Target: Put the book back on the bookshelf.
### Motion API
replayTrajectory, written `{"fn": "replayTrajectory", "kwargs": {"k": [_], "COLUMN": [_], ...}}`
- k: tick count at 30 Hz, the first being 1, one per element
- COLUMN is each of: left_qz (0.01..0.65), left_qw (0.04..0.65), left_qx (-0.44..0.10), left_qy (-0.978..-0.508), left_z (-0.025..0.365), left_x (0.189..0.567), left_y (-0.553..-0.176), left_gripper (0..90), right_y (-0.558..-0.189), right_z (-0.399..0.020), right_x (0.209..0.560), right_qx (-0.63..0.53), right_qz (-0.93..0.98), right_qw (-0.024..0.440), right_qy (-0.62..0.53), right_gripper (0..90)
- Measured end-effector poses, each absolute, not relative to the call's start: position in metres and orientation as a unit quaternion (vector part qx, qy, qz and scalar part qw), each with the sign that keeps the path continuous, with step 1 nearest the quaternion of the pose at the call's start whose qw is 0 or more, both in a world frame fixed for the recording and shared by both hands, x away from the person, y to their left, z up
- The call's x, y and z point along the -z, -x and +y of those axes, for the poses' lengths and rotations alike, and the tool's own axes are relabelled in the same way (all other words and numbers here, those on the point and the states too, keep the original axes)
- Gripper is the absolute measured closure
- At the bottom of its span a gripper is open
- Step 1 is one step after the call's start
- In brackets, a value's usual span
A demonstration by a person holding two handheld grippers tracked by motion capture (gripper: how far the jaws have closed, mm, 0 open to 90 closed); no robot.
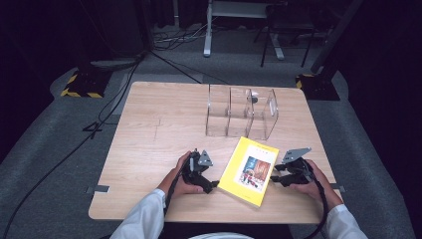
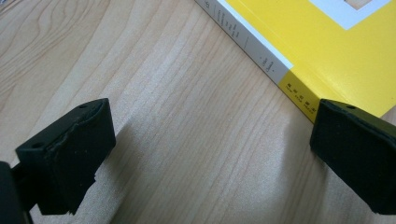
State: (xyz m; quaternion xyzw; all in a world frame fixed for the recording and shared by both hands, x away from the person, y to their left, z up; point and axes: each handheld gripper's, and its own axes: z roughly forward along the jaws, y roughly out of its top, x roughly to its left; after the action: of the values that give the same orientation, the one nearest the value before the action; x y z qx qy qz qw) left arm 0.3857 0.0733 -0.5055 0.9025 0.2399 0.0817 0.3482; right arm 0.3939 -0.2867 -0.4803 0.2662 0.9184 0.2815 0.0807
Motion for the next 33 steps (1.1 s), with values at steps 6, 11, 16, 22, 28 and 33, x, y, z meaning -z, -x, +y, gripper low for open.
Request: {"fn": "replayTrajectory", "kwargs": {"k": [6,11,16,22,28,33], "left_qz": [0.227,0.218,0.224,0.226,0.225,0.221], "left_qw": [0.347,0.348,0.348,0.347,0.348,0.347], "left_qx": [-0.074,-0.073,-0.076,-0.075,-0.076,-0.073], "left_qy": [-0.907,-0.909,-0.907,-0.907,-0.907,-0.908], "left_z": [0.072,0.072,0.075,0.076,0.076,0.076], "left_x": [0.505,0.505,0.505,0.505,0.505,0.505], "left_y": [-0.379,-0.369,-0.357,-0.347,-0.345,-0.346], "left_gripper": [0.8,1.0,1.0,0.9,0.9,0.6], "right_y": [-0.400,-0.407,-0.409,-0.386,-0.369,-0.369], "right_z": [-0.285,-0.278,-0.269,-0.262,-0.255,-0.252], "right_x": [0.483,0.479,0.480,0.476,0.475,0.474], "right_qx": [-0.301,-0.287,-0.289,-0.250,-0.240,-0.231], "right_qz": [0.912,0.922,0.920,0.945,0.955,0.959], "right_qw": [0.083,0.073,0.068,0.055,0.046,0.043], "right_qy": [-0.266,-0.251,-0.256,-0.205,-0.170,-0.157], "right_gripper": [55.5,60.0,62.9,45.2,48.6,46.5]}}
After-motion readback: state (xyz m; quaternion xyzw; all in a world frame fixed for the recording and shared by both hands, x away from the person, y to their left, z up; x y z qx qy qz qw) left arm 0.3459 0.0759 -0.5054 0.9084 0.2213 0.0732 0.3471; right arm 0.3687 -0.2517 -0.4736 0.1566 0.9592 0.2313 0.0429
